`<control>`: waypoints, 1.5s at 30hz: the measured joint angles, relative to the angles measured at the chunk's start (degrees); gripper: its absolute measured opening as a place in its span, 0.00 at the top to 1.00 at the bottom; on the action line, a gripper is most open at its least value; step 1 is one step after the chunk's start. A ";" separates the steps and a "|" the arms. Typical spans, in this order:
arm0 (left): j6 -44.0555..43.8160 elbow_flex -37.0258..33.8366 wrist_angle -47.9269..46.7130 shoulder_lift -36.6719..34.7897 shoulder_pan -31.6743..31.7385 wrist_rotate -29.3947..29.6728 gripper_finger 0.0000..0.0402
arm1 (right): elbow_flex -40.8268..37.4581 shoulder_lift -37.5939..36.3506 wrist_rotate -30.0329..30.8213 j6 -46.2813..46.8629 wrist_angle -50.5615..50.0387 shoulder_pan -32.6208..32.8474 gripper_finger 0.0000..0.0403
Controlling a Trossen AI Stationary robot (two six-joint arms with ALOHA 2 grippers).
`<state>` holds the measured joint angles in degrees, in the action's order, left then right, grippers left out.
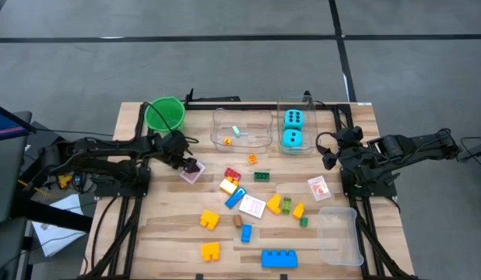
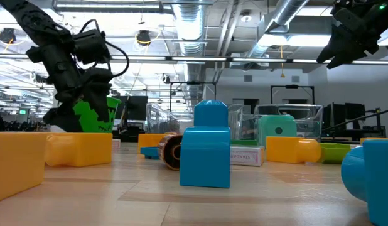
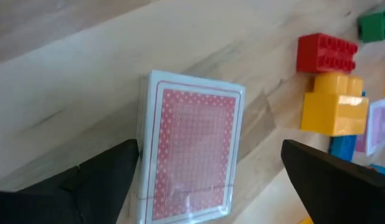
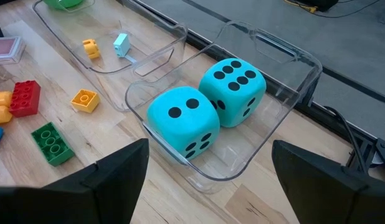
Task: Pick & Place Toys
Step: Put the red deck of cards into the white bin
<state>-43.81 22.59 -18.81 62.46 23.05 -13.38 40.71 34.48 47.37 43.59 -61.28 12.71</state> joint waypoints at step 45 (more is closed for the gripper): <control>5.31 19.30 -17.44 18.25 -12.90 19.03 0.00 | 0.00 0.00 -0.92 -0.02 -0.42 0.01 0.18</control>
<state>-38.50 41.89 -36.25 80.71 10.15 5.65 40.71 34.48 46.46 43.57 -61.69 12.72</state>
